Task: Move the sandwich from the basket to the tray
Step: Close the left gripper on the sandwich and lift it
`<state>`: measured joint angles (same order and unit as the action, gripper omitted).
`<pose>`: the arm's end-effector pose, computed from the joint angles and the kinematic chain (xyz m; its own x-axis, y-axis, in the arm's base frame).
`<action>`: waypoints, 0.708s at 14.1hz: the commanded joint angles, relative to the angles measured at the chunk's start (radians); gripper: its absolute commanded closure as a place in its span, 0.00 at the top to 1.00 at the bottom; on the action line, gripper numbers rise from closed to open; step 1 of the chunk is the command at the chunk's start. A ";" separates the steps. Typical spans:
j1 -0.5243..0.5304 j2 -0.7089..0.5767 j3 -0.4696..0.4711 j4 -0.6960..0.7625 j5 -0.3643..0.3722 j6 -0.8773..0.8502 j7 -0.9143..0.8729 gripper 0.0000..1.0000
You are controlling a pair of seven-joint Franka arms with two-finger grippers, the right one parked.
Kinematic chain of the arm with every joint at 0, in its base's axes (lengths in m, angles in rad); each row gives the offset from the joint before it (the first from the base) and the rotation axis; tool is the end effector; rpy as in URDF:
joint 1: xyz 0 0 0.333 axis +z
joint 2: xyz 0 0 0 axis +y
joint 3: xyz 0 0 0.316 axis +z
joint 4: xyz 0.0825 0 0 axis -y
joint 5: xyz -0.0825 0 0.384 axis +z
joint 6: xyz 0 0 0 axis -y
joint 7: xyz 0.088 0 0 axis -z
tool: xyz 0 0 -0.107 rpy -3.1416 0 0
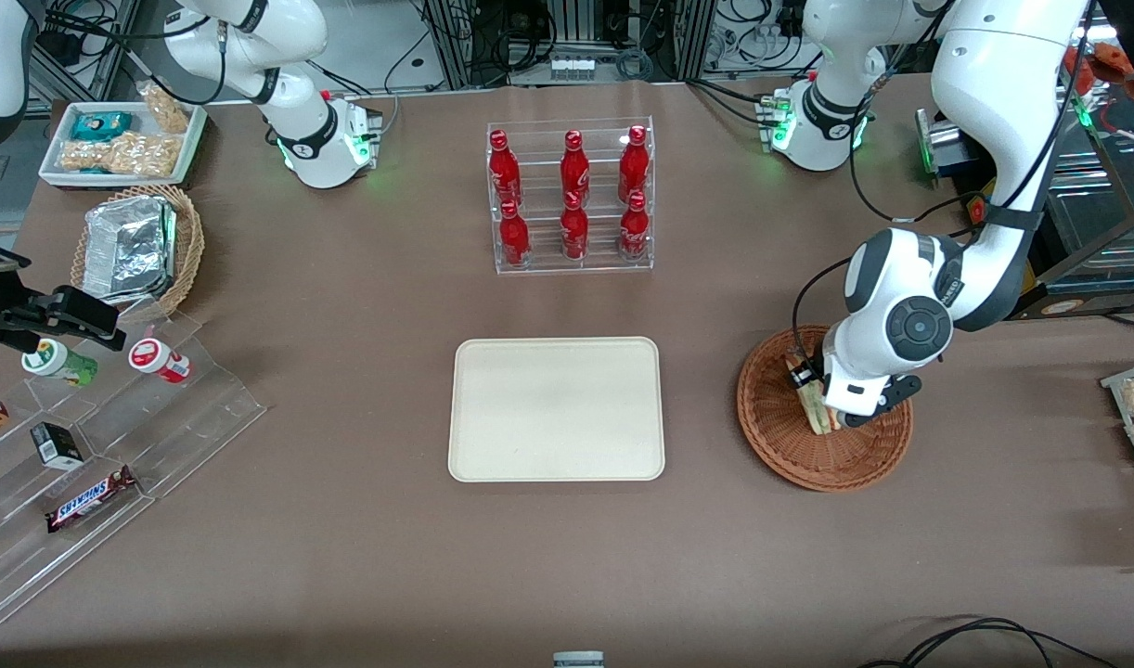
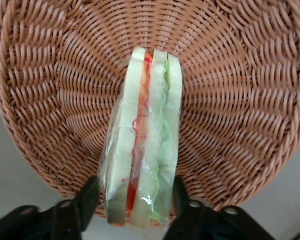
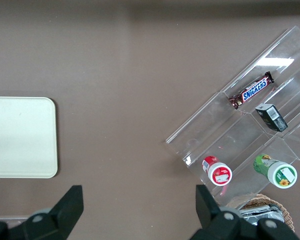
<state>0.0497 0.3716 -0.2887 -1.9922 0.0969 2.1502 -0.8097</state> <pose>0.5695 -0.1304 0.2669 0.8532 0.4970 -0.1584 0.4837 -0.8675 -0.1164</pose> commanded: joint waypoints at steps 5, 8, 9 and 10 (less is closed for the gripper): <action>-0.008 -0.011 -0.004 0.107 0.027 -0.103 -0.092 0.06; -0.043 -0.031 -0.017 0.216 0.026 -0.293 -0.086 0.06; -0.075 -0.033 -0.017 0.243 0.026 -0.324 -0.080 0.06; -0.111 -0.031 -0.018 0.253 0.026 -0.328 -0.086 0.06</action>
<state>0.0113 0.3514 -0.3084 -1.7793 0.1001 1.8728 -0.8724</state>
